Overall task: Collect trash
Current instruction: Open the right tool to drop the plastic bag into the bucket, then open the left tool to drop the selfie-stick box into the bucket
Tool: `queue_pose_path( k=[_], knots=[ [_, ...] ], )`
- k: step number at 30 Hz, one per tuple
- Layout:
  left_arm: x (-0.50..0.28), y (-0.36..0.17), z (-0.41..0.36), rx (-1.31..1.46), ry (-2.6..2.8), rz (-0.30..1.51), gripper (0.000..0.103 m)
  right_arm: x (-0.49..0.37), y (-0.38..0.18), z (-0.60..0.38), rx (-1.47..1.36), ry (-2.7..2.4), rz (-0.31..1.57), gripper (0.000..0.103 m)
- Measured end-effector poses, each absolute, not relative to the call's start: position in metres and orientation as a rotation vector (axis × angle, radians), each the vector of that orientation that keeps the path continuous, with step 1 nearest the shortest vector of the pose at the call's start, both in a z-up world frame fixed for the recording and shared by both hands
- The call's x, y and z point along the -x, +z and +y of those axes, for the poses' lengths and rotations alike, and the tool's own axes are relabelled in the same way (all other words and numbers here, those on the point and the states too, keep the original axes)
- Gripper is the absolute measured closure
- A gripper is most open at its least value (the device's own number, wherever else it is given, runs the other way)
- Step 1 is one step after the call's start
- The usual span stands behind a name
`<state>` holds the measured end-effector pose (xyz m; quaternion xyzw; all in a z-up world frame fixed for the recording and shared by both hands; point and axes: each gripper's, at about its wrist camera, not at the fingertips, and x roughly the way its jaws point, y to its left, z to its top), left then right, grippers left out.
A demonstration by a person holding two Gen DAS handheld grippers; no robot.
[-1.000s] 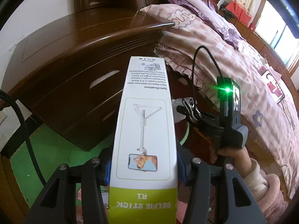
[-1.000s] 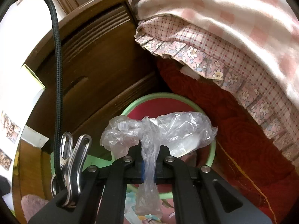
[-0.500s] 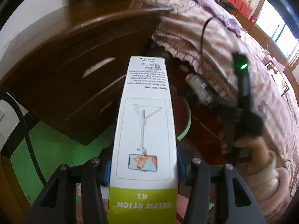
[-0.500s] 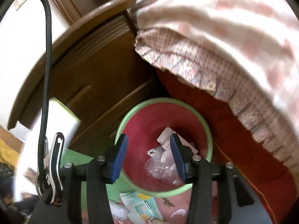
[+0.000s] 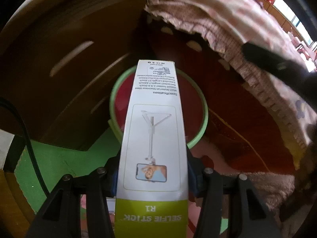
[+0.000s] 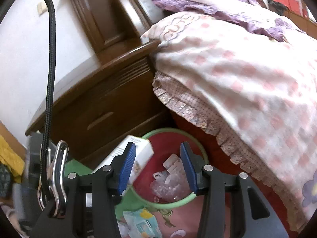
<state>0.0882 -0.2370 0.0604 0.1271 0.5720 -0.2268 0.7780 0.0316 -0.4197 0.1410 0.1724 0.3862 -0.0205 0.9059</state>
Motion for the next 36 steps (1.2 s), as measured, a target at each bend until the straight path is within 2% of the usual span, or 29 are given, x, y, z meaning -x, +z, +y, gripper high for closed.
queue_pose_path(
  k=[6,14,36],
  knots=[
    [-0.100,0.020,-0.261,-0.257,-0.491,1.297,0.049,-0.032,0.132,-0.442,-0.499,-0.046,0.799,0.055],
    [-0.121,-0.030,-0.286,-0.250,-0.448,1.358,0.049,-0.032,0.135,-0.441,-0.497,-0.031,0.785,0.055],
    [-0.143,-0.053,-0.292,-0.212,-0.416,1.330,0.043,-0.036,0.136,-0.435,-0.480,-0.009,0.767,0.055]
  ],
)
